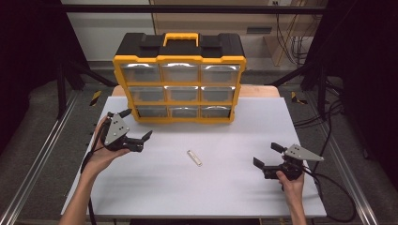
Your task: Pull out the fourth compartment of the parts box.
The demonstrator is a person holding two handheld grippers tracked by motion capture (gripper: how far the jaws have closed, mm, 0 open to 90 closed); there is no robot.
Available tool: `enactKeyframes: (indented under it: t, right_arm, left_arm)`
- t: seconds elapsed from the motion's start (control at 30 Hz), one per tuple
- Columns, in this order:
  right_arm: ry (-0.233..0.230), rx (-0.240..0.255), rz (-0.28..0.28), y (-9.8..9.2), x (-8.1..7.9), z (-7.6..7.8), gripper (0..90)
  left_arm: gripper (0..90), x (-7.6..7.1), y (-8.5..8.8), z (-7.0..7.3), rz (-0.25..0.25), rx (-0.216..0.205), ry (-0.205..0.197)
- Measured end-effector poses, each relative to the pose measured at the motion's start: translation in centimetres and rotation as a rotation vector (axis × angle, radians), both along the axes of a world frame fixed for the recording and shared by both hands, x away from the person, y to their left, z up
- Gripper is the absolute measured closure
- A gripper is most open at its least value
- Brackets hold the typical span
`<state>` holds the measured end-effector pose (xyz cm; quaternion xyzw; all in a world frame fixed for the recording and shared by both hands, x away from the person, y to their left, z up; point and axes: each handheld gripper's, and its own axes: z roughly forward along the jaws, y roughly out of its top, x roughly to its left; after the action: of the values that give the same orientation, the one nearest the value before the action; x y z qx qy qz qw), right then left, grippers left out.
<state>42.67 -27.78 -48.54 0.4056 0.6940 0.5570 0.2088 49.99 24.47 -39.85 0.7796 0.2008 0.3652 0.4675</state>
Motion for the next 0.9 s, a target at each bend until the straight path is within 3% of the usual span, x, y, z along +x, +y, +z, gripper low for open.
enactKeyframes:
  t: [0.5, 0.9]
  right_arm:
    - [0.0, -0.002, 0.0, 0.0, 0.0, 0.0, 0.3]
    - [0.001, -0.005, 0.001, 0.0, 0.0, 0.0, 0.3]
  left_arm:
    - [2.2, 1.6, -0.6, 0.6, -0.026, 0.13, -0.066]
    - [2.2, 2.7, -0.5, 1.4, -0.025, 0.196, -0.108]
